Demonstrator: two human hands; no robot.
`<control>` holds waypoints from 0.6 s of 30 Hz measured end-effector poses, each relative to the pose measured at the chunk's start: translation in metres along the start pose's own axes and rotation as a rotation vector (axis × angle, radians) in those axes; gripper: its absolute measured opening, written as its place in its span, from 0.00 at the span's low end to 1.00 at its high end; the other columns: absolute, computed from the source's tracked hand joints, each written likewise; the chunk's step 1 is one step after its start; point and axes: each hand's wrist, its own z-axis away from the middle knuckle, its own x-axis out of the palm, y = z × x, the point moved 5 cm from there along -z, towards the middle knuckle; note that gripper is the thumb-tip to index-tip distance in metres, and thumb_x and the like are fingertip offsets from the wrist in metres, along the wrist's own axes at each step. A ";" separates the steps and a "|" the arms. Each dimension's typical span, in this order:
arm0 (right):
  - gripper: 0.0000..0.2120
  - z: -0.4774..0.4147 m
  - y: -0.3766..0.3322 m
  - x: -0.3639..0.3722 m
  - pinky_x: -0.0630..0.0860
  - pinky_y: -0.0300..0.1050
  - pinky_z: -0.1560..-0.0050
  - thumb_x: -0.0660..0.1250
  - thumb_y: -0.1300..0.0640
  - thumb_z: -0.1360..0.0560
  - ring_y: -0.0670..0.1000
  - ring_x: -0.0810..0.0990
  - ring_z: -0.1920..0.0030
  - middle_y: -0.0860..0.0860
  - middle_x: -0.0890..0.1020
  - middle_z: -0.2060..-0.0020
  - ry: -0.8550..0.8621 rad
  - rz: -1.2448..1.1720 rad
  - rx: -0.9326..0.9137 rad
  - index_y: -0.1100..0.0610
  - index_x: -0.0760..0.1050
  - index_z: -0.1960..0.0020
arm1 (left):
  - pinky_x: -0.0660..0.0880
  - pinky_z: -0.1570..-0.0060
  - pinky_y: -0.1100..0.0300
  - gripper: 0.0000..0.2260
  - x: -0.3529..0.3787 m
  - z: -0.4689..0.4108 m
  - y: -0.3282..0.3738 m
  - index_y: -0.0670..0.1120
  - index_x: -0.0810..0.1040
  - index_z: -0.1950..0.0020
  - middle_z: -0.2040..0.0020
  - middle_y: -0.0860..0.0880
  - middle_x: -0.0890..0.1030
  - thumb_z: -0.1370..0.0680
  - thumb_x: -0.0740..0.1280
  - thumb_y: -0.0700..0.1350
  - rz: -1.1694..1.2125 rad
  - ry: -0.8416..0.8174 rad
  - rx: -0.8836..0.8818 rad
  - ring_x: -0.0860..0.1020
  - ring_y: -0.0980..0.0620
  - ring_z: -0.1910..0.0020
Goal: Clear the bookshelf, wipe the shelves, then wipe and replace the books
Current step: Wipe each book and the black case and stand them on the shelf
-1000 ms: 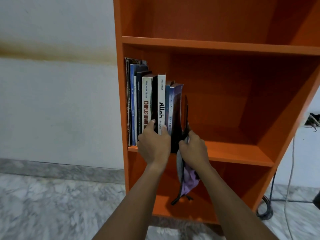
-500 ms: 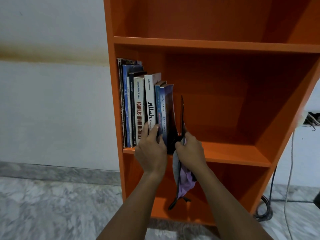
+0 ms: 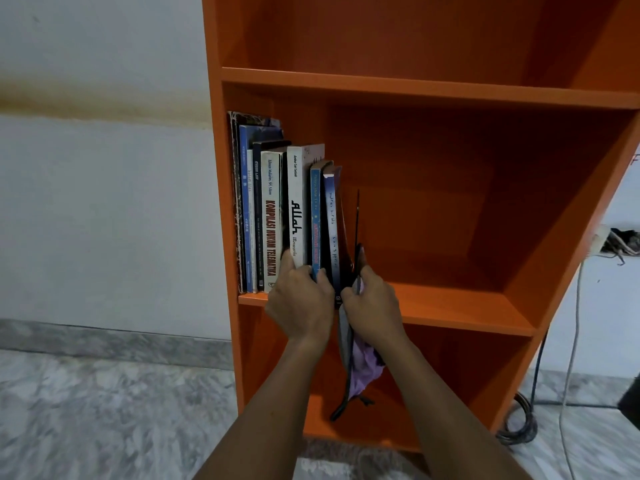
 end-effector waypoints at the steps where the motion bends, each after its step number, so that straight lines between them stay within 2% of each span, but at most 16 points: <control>1: 0.21 0.000 0.000 0.000 0.66 0.40 0.72 0.63 0.59 0.21 0.48 0.73 0.70 0.50 0.76 0.67 0.001 0.000 0.002 0.60 0.69 0.28 | 0.74 0.61 0.57 0.12 0.000 -0.001 0.000 0.45 0.86 0.50 0.30 0.50 0.76 0.22 0.69 0.52 0.025 0.009 0.001 0.82 0.48 0.49; 3: 0.24 0.000 -0.001 0.001 0.65 0.40 0.72 0.62 0.59 0.21 0.48 0.74 0.68 0.49 0.76 0.66 0.000 -0.009 0.000 0.58 0.67 0.25 | 0.79 0.59 0.55 0.11 0.000 -0.001 -0.001 0.43 0.86 0.52 0.33 0.49 0.78 0.23 0.70 0.50 0.096 0.018 0.021 0.82 0.47 0.46; 4: 0.24 0.000 -0.001 0.002 0.65 0.41 0.71 0.62 0.58 0.21 0.49 0.74 0.67 0.49 0.76 0.65 -0.005 -0.011 0.003 0.58 0.68 0.26 | 0.78 0.60 0.57 0.10 0.000 -0.001 -0.001 0.43 0.87 0.52 0.36 0.49 0.79 0.23 0.71 0.49 0.129 0.011 0.042 0.82 0.48 0.46; 7: 0.19 0.000 -0.001 0.004 0.62 0.40 0.70 0.62 0.58 0.20 0.51 0.73 0.64 0.48 0.74 0.63 -0.021 -0.012 0.028 0.61 0.69 0.29 | 0.66 0.65 0.72 0.09 -0.005 0.001 0.000 0.41 0.87 0.53 0.44 0.50 0.82 0.24 0.72 0.46 0.199 -0.022 0.086 0.83 0.50 0.48; 10: 0.24 0.000 -0.004 0.005 0.64 0.42 0.68 0.61 0.56 0.18 0.54 0.75 0.60 0.51 0.77 0.57 -0.039 -0.002 0.017 0.56 0.63 0.23 | 0.63 0.67 0.78 0.07 -0.014 0.004 0.000 0.42 0.86 0.57 0.46 0.46 0.85 0.25 0.74 0.46 0.311 -0.020 0.080 0.84 0.49 0.51; 12: 0.21 0.000 -0.005 0.005 0.68 0.46 0.66 0.60 0.56 0.17 0.53 0.75 0.61 0.51 0.77 0.57 -0.065 0.016 0.010 0.57 0.65 0.25 | 0.66 0.71 0.77 0.08 -0.016 0.006 -0.001 0.46 0.82 0.56 0.59 0.47 0.84 0.25 0.73 0.50 0.390 -0.014 0.062 0.83 0.47 0.58; 14: 0.18 0.000 -0.006 0.005 0.75 0.53 0.63 0.60 0.57 0.16 0.54 0.78 0.59 0.53 0.80 0.54 -0.082 0.011 0.011 0.55 0.66 0.27 | 0.65 0.72 0.73 0.15 -0.015 0.006 -0.001 0.48 0.75 0.51 0.64 0.52 0.78 0.26 0.72 0.57 0.410 -0.018 0.036 0.81 0.49 0.64; 15: 0.19 0.000 -0.007 0.004 0.78 0.56 0.60 0.60 0.57 0.17 0.56 0.79 0.57 0.55 0.81 0.51 -0.089 0.002 0.010 0.53 0.65 0.26 | 0.65 0.71 0.72 0.19 -0.013 0.005 -0.001 0.49 0.72 0.48 0.64 0.53 0.77 0.27 0.72 0.60 0.403 -0.022 0.025 0.80 0.50 0.64; 18: 0.22 0.002 -0.008 0.003 0.79 0.58 0.58 0.60 0.57 0.17 0.58 0.81 0.55 0.56 0.81 0.49 -0.113 -0.016 0.011 0.51 0.63 0.24 | 0.79 0.58 0.56 0.31 -0.011 0.002 -0.001 0.49 0.68 0.37 0.52 0.52 0.80 0.31 0.74 0.63 0.397 -0.032 -0.013 0.81 0.50 0.53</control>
